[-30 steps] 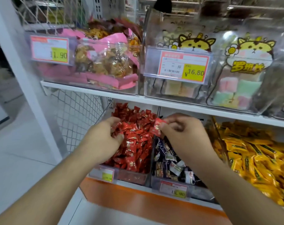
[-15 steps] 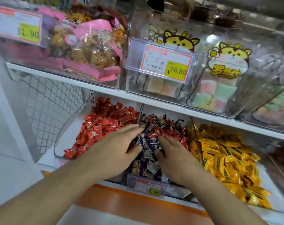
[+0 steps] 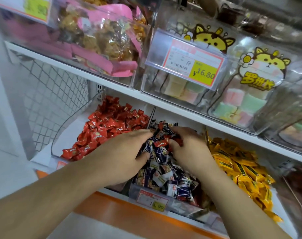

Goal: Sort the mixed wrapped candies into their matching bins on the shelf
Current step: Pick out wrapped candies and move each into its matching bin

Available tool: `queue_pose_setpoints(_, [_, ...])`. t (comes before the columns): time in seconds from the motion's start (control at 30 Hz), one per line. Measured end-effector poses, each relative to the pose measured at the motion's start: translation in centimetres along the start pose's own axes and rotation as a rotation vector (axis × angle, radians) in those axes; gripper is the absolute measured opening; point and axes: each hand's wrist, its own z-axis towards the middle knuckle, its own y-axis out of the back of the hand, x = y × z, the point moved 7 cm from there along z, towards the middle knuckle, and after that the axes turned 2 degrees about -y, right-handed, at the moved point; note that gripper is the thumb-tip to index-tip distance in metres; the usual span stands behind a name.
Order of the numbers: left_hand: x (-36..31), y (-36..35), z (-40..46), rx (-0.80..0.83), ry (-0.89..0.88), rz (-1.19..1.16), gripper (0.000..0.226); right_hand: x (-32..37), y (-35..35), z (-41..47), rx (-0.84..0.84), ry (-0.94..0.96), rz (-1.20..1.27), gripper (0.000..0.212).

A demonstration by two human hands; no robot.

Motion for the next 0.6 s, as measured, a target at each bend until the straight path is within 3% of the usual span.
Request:
queue_pose_setpoints(0.17, [0.1,-0.2,0.1,-0.011,-0.02,0.004,0.064,-0.2,-3.0,2.1,0.16,0.081,-0.061,0.043])
queue_pose_setpoints(0.3, [0.2,-0.1,0.1,-0.011,-0.026,0.009,0.063,-0.8,-2.5,1.9,0.075,0.076,-0.068,0.032])
queue_pose_setpoints(0.6, [0.0,0.0,-0.1,0.003,-0.026,0.018,0.06,-2.3,-0.6,0.9,-0.112,-0.025,0.13,0.031])
